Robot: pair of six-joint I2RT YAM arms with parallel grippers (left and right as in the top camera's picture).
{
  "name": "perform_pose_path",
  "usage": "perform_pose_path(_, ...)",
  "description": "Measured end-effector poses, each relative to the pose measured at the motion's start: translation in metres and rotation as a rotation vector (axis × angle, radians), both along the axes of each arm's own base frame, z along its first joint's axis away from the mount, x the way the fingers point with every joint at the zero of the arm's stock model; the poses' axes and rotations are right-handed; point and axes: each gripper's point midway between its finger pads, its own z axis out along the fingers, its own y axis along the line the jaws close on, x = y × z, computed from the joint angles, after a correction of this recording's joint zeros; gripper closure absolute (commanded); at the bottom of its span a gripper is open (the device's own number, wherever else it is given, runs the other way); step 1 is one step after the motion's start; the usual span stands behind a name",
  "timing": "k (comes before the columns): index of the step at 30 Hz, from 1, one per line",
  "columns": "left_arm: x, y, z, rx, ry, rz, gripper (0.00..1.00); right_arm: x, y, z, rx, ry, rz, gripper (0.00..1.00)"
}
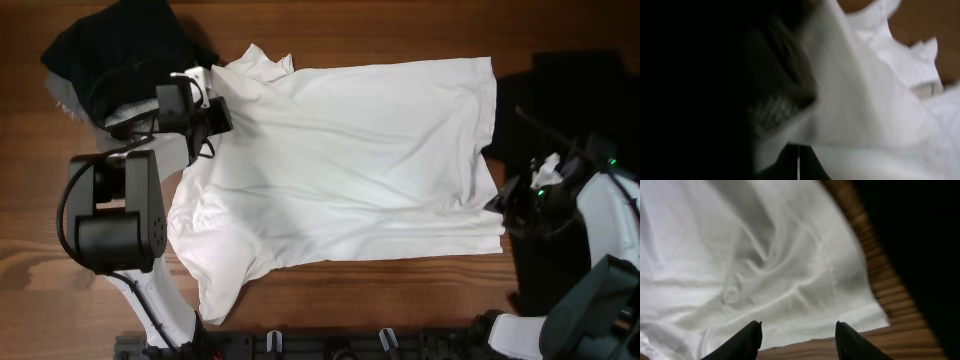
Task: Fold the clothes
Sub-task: 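Grasp the shirt's left and right sides with both grippers to flatten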
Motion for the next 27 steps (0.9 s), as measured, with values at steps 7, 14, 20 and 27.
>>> perform_pose_path(7,0.042,0.018,0.056,-0.066,-0.061,0.025,0.86,0.042,0.001,-0.002,0.025,-0.222,0.020,0.76)
perform_pose_path(14,0.023,-0.010,0.069,-0.173,0.043,-0.101,0.79,0.121,0.008,0.007,-0.037,-0.486,0.042,0.96)
perform_pose_path(20,-0.038,-0.049,0.070,-0.141,0.235,-0.280,0.71,0.155,0.054,-0.050,0.050,-0.413,-0.033,0.96)
perform_pose_path(27,-0.063,-0.071,0.087,-0.114,0.259,-0.377,0.61,0.248,0.056,-0.047,0.168,-0.553,-0.205,0.96)
